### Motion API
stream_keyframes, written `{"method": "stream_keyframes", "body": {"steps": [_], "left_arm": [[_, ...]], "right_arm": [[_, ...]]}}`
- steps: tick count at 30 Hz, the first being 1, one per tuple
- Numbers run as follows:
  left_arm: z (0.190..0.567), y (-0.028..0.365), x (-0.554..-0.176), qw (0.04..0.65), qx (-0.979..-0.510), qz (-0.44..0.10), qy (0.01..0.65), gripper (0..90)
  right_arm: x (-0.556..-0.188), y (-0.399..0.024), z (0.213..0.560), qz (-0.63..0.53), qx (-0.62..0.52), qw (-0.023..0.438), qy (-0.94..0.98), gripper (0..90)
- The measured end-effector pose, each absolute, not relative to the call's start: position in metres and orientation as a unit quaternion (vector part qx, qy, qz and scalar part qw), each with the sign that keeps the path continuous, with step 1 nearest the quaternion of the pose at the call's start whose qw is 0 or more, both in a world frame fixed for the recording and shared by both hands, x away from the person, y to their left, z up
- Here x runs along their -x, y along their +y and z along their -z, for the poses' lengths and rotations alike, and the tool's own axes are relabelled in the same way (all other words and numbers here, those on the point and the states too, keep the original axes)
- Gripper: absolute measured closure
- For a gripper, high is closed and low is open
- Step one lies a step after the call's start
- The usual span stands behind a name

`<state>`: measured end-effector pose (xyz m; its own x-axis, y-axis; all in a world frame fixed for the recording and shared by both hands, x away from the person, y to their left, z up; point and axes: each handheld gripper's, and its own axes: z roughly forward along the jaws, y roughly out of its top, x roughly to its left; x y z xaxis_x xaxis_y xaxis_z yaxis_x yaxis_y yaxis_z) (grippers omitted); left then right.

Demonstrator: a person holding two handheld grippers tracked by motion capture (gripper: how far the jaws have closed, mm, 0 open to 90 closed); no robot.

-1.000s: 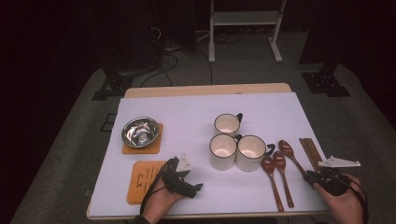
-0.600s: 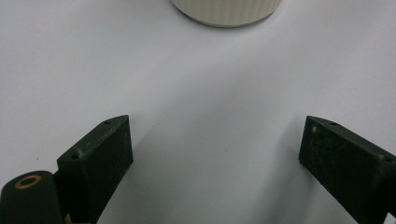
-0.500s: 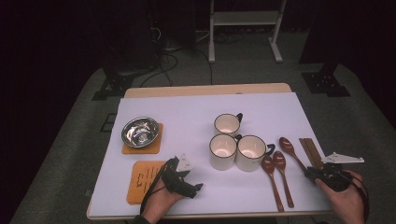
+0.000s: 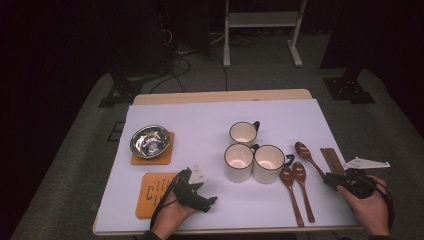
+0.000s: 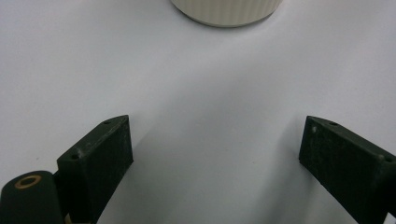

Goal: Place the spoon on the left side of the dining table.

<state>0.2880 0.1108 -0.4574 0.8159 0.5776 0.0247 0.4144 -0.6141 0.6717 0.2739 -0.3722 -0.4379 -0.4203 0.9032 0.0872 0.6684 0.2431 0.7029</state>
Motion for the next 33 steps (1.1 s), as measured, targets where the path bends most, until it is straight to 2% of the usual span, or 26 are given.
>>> {"method": "stream_keyframes", "body": {"steps": [33], "left_arm": [[0.457, 0.111, -0.288, 0.34, -0.89, -0.12, 0.279, 8.7]], "right_arm": [[-0.294, -0.363, 0.416, -0.385, -0.458, 0.158, 0.785, 76.1]]}}
